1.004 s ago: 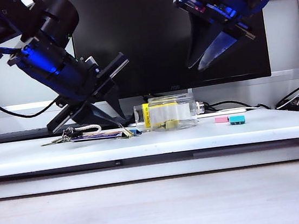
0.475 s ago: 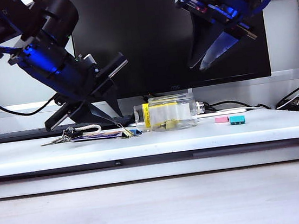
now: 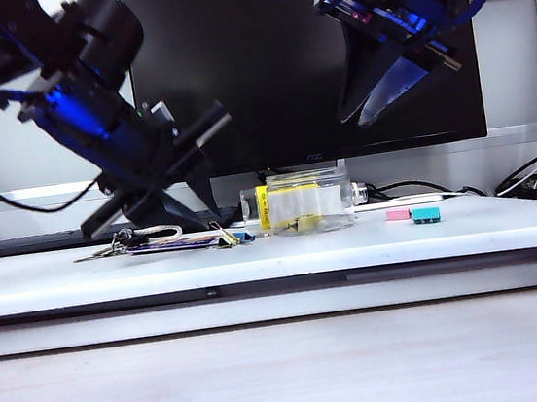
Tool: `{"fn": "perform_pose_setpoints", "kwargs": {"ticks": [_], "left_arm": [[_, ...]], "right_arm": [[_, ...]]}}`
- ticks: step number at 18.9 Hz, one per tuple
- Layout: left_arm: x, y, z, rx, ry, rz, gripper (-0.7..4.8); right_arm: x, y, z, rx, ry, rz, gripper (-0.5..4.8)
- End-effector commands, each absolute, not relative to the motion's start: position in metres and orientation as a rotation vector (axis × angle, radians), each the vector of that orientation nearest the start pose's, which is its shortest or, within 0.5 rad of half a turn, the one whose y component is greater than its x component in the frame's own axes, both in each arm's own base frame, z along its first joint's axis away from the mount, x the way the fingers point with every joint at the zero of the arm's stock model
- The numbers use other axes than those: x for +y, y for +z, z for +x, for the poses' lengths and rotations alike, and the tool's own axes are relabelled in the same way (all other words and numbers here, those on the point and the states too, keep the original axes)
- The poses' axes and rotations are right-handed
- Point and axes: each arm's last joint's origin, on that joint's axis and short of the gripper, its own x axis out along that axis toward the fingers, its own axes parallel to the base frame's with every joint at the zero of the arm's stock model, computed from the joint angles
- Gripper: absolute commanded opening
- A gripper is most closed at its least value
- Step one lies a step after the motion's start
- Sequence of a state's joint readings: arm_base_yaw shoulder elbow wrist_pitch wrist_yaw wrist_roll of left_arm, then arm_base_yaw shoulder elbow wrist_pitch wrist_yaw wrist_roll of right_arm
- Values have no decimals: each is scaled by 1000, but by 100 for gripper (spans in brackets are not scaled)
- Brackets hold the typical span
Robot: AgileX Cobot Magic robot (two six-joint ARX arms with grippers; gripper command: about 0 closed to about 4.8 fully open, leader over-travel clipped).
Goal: Pick up the clips with the largest number of clips of the same color on the table and place them in a round transparent plastic box.
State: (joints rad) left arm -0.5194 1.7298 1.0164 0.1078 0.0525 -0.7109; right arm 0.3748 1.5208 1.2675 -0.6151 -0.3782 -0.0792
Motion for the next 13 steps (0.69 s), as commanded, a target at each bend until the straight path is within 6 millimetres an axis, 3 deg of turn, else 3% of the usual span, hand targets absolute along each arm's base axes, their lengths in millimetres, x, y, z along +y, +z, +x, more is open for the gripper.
{"fn": "perform_pose_setpoints", "kwargs": {"ticks": [1, 5, 11, 13], "left_arm": [[-185, 193, 319, 754, -337, -532, 89], [-185, 195, 320, 727, -354, -521, -3], [-186, 197, 320, 725, -379, -530, -6], [-189, 206, 323, 716, -439, -546, -6]], "right_arm": [[128, 296, 294, 833, 744, -69, 147], [127, 296, 294, 833, 741, -68, 147], [122, 296, 296, 833, 725, -61, 147], [108, 302, 297, 815, 686, -45, 146]]}}
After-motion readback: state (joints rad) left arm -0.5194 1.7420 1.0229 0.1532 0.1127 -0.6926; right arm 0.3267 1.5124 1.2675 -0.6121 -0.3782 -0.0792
